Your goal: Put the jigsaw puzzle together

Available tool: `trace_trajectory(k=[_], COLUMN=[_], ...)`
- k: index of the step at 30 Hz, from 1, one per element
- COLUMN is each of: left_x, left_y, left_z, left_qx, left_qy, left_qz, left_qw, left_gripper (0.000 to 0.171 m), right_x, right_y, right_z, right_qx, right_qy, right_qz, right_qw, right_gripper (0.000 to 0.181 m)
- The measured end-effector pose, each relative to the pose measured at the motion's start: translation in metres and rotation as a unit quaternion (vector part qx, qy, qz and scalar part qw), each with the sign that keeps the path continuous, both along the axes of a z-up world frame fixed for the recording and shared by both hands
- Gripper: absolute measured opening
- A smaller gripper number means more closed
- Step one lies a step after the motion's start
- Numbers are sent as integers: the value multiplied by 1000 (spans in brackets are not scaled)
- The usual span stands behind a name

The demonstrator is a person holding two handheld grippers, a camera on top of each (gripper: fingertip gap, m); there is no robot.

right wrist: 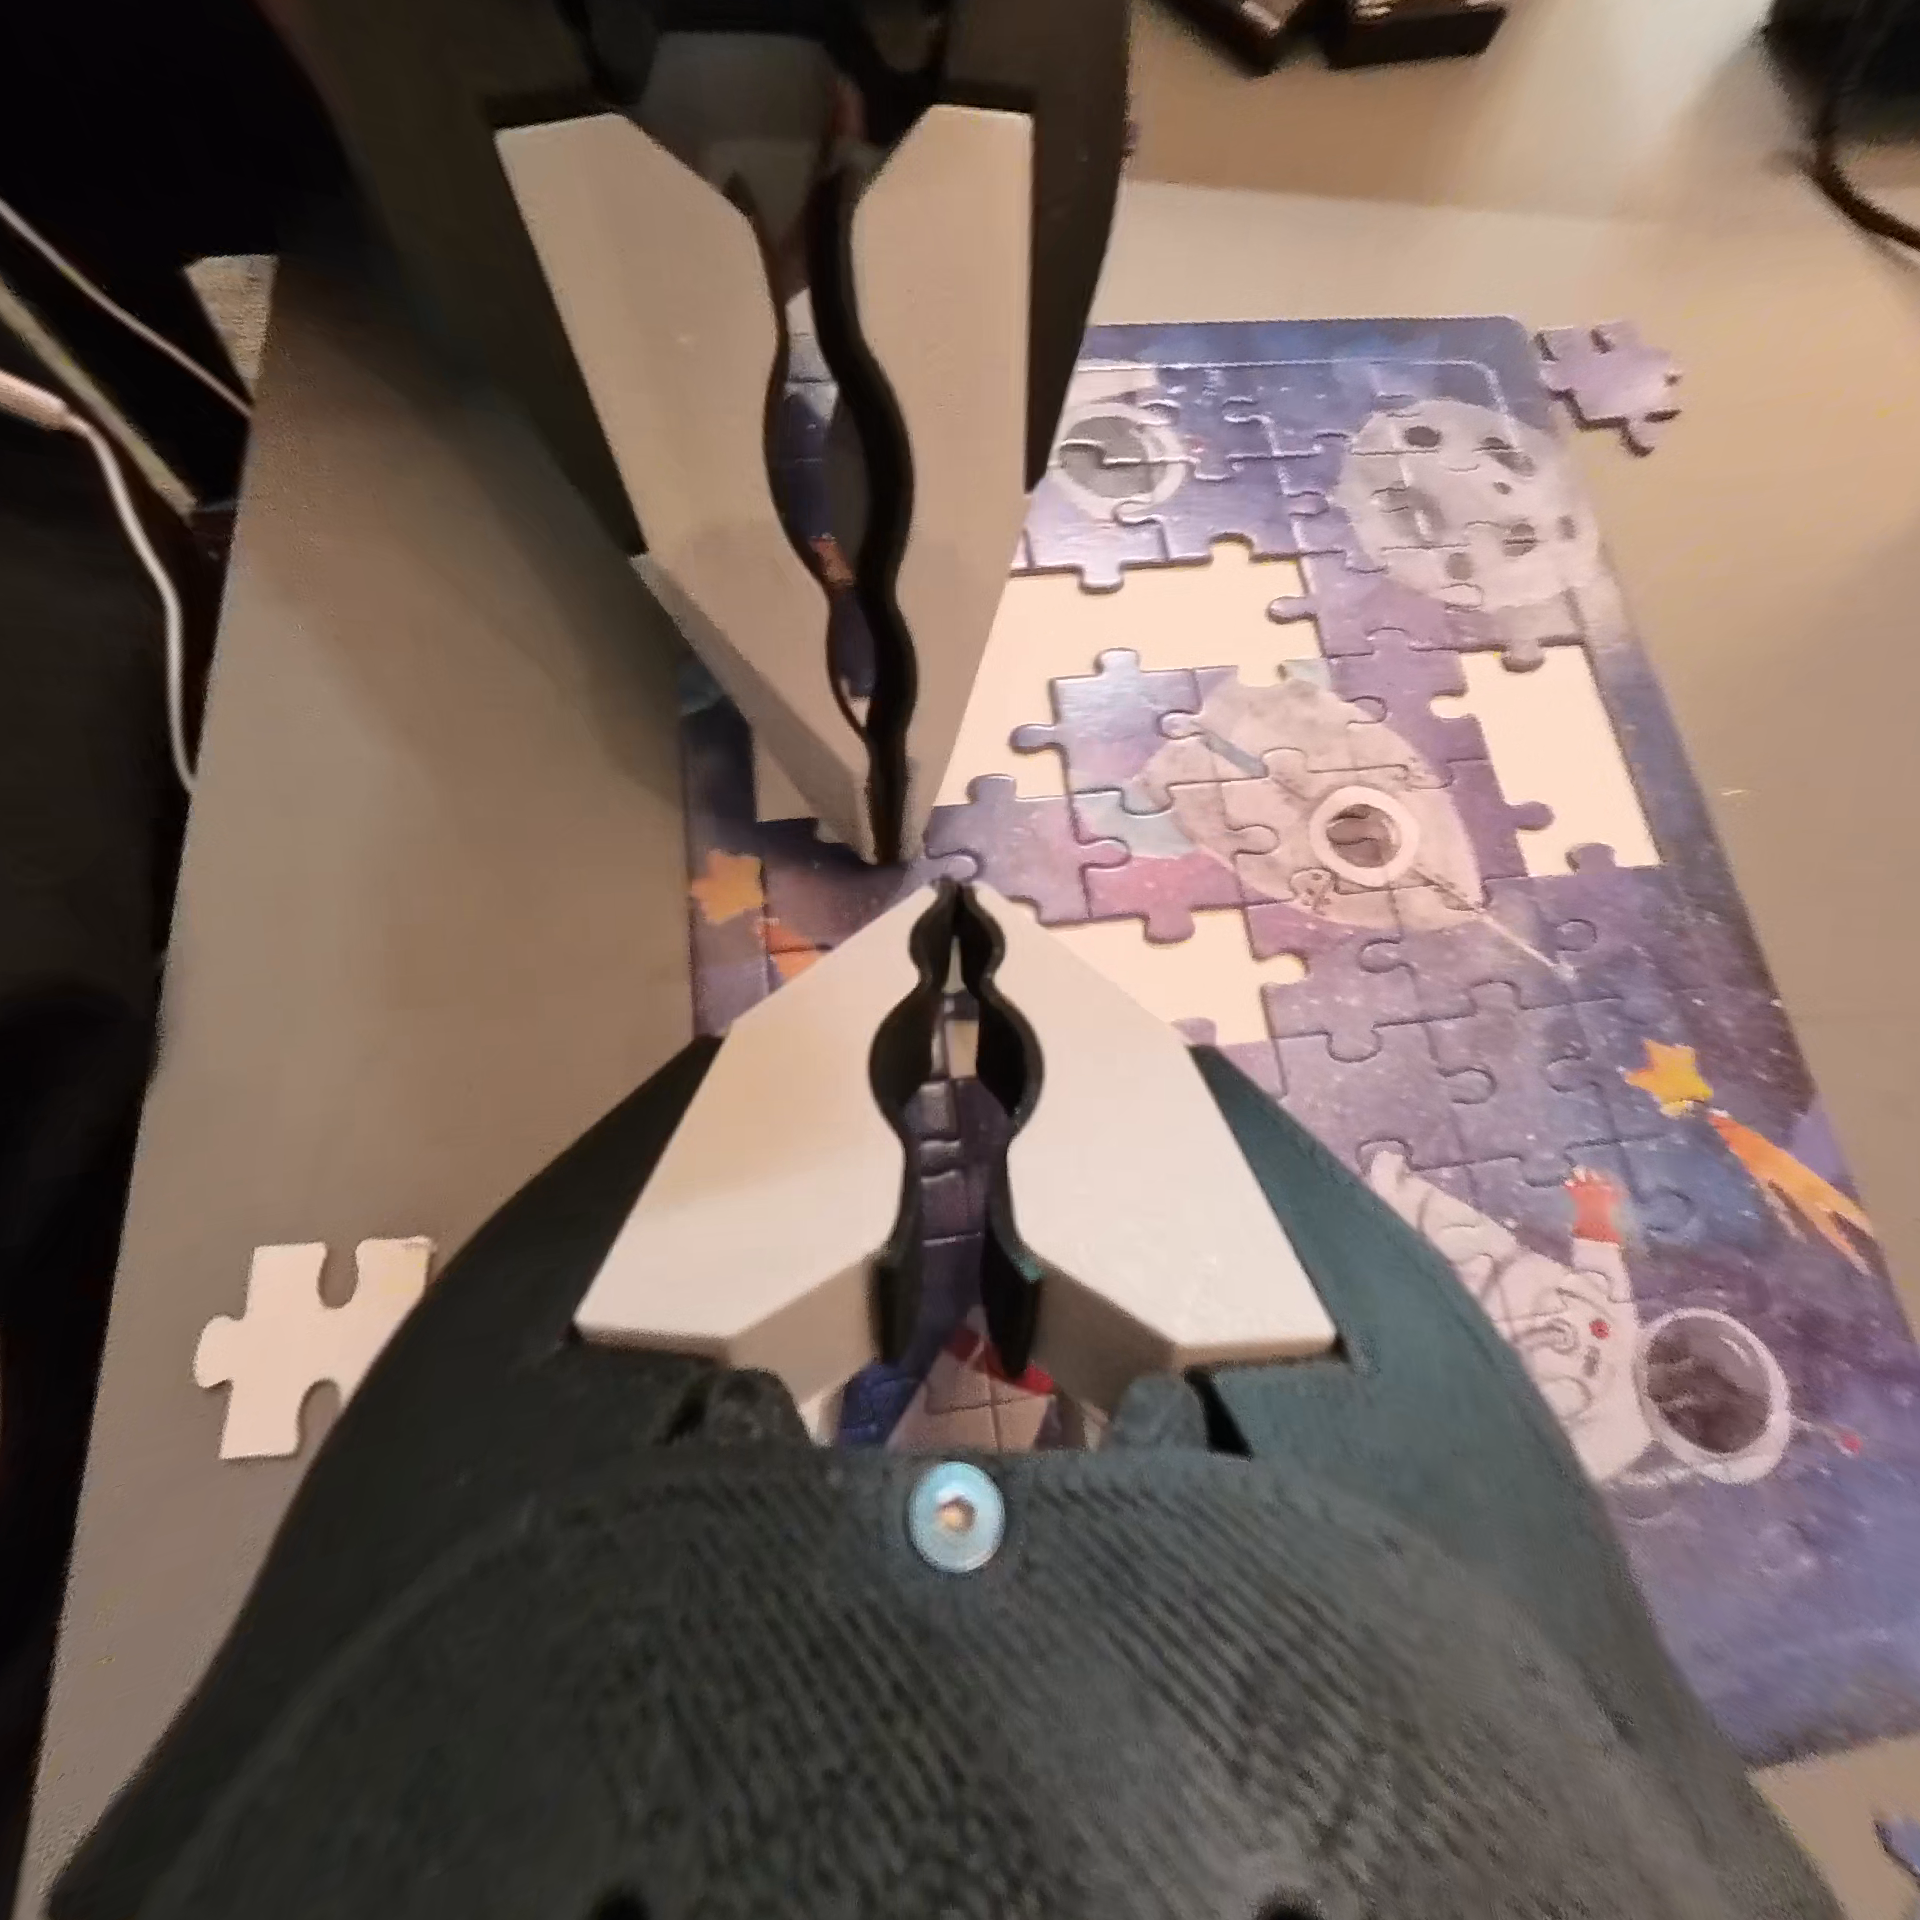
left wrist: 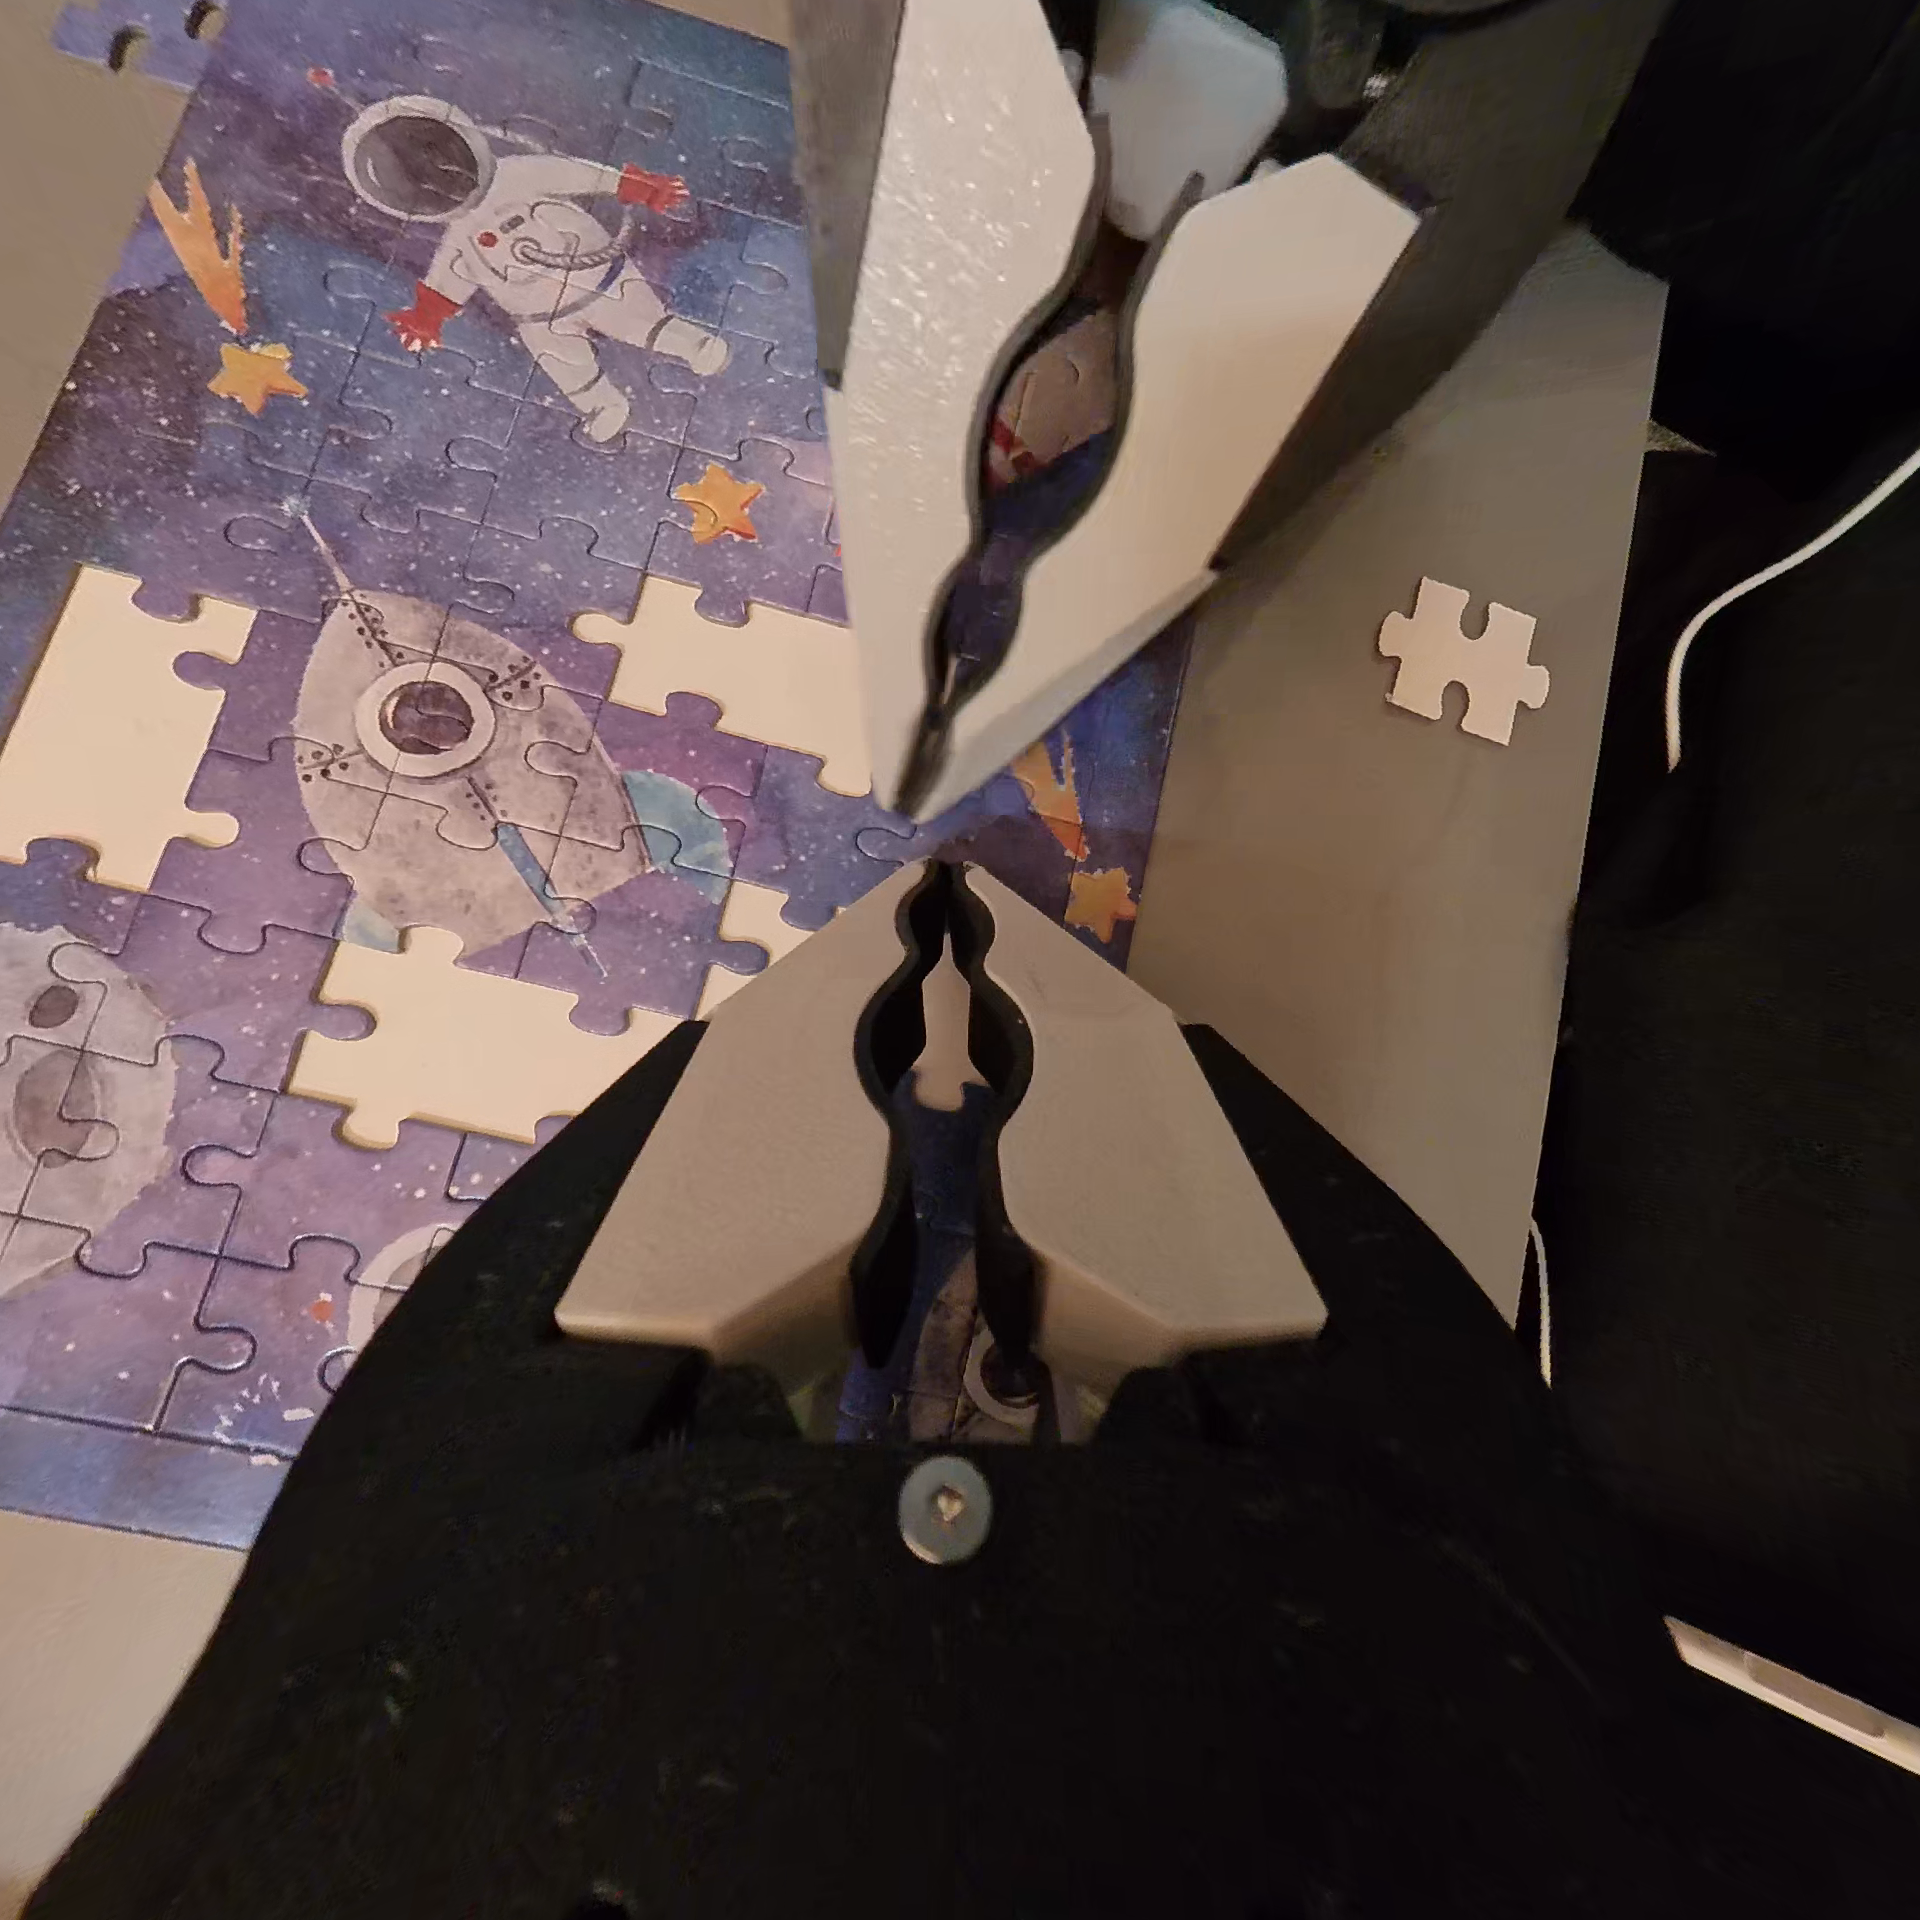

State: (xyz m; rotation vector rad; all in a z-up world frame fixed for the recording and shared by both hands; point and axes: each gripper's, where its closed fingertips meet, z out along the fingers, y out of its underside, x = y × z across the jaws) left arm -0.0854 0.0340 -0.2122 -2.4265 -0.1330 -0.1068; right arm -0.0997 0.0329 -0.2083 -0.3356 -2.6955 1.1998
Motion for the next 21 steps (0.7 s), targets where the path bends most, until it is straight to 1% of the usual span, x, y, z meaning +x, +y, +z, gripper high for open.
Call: trace_trajectory(k=[1, 2, 4, 5, 8, 9, 11, 12, 15, 16, 19, 21], left_x=[0, 0, 0, 0, 0, 0, 0, 0, -9, -11, -14, -17], left_y=[0, 0, 0, 0, 1, 1, 1, 1, 2, 2, 3, 3], left_z=[0, 0, 0, 0, 0, 0, 0, 0, 1, 0, 0, 0], left_qx=[1, 3, 4, 5, 3, 3, 4, 4, 11, 13, 21, 23], left_qy=[-3, -7, -11, -11, -5, -3, 4, 11, 39, 42, 26, 31], left_qz=[1, 3, 5, 5, 4, 4, 0, -1, 14, 20, 33, 41], left_qw=[1000, 1000, 1000, 1000, 1000, 1000, 1000, 1000, 999, 999, 999, 998], left_gripper=[0, 0, 0, 0, 0, 0, 0, 0, 0, 0, 0, 0], right_x=[-1, 3, 22, 23, 0, 2, 20, 23, -5, -8, 1, -6], right_y=[0, -1, -6, -6, 1, 1, -1, -1, 7, 9, 7, 8], right_z=[0, 0, 0, 0, 0, 0, 0, 0, 0, -2, -1, 0], right_qx=[1, -1, -6, -7, -1, -2, -8, -9, 1, 9, 6, 9], right_qy=[4, 1, -26, -28, -1, -4, -31, -36, 8, 16, 11, 25], right_qz=[-4, 8, 63, 62, -2, 5, 55, 61, -14, -19, 8, -10], right_qw=[1000, 1000, 998, 998, 1000, 1000, 998, 997, 1000, 1000, 1000, 1000], right_gripper=[0, 0, 0, 0, 1, 0, 0, 0, 0, 0, 0, 0])
